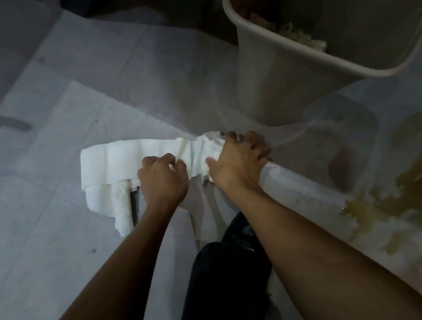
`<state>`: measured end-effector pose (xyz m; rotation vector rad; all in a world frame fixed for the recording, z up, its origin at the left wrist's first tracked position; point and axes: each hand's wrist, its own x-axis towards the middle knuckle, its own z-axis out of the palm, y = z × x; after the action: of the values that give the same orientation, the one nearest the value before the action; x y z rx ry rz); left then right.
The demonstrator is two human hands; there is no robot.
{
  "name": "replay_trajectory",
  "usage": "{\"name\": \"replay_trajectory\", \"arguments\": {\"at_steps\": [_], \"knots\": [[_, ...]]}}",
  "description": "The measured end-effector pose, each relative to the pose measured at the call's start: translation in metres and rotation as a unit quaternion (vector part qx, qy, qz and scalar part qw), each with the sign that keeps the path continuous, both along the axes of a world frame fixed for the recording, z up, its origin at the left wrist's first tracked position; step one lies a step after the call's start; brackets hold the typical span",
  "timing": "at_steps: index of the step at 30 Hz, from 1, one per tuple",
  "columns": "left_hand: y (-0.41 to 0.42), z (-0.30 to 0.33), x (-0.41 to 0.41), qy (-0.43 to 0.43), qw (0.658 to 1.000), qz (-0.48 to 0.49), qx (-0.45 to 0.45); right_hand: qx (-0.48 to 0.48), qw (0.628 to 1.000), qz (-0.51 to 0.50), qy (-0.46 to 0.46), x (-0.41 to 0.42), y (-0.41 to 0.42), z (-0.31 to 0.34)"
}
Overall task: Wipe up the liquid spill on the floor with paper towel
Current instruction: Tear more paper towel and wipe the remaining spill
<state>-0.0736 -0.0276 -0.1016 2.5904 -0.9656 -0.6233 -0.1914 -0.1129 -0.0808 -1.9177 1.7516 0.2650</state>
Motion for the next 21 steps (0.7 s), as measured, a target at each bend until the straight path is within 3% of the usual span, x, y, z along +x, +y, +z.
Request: {"name": "replay_trajectory", "arguments": {"at_steps": [7,12,15,17,19,21], "knots": [[0.009,0.014,0.016,-0.002,0.982,0.183,-0.048,0.042,0.975,-0.075,-0.204,-0.054,-0.027,-0.004],[0.011,0.034,0.048,-0.043,0.958,0.28,-0.049,0.135,0.946,-0.119,-0.27,-0.083,-0.045,-0.003],[0.015,0.04,0.07,-0.059,0.932,0.358,-0.019,0.161,0.944,-0.134,-0.254,-0.097,-0.055,-0.007],[0.013,0.046,0.069,-0.096,0.937,0.337,-0.009,0.16,0.949,-0.144,-0.23,-0.105,-0.065,-0.01],[0.006,0.05,0.05,-0.127,0.963,0.238,-0.026,0.157,0.947,-0.163,-0.228,-0.108,-0.069,-0.009],[-0.006,0.043,0.019,-0.086,0.988,0.13,-0.006,0.157,0.941,-0.183,-0.239,-0.107,-0.067,-0.006]]}}
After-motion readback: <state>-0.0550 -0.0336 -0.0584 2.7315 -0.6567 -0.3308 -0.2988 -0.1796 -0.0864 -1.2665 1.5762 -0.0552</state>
